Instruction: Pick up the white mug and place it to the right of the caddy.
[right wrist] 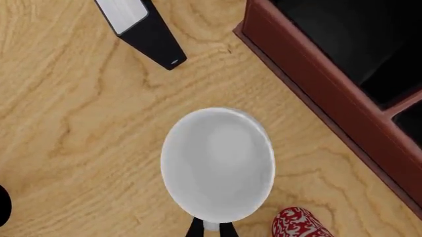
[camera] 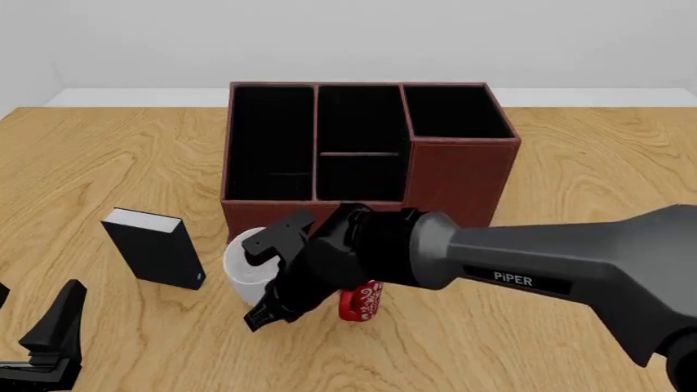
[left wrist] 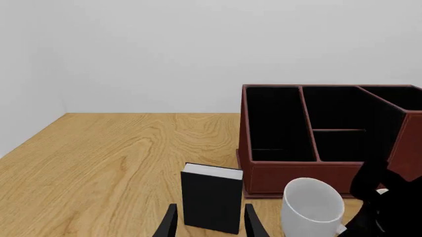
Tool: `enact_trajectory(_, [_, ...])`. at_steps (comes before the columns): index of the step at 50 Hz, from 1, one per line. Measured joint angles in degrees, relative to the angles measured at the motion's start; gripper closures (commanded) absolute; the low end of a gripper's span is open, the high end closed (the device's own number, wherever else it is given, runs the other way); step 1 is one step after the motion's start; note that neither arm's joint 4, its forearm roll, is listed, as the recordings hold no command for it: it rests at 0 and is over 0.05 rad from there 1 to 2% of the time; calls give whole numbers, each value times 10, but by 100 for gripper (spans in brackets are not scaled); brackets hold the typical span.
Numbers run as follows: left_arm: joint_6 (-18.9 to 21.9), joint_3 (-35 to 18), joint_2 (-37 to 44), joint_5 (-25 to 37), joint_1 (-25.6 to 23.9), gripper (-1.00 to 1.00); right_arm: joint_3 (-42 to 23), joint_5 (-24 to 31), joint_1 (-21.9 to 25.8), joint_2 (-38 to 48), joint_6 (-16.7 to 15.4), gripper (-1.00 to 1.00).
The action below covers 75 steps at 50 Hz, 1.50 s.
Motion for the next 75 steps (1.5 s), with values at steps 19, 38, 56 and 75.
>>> enact_trajectory(19, [0, 0, 0, 0, 0, -100, -5, 7, 2, -9, -6, 100])
enact_trajectory(38, [0, 0, 0, 0, 0, -100, -13, 26, -4, -56, -22, 100])
enact_trajectory(56, [0, 0, 0, 0, 0, -100, -15, 48, -17, -105, -47, 100])
enact_trajectory(75, [0, 0, 0, 0, 0, -100, -1, 59, -38, -165, -78, 100])
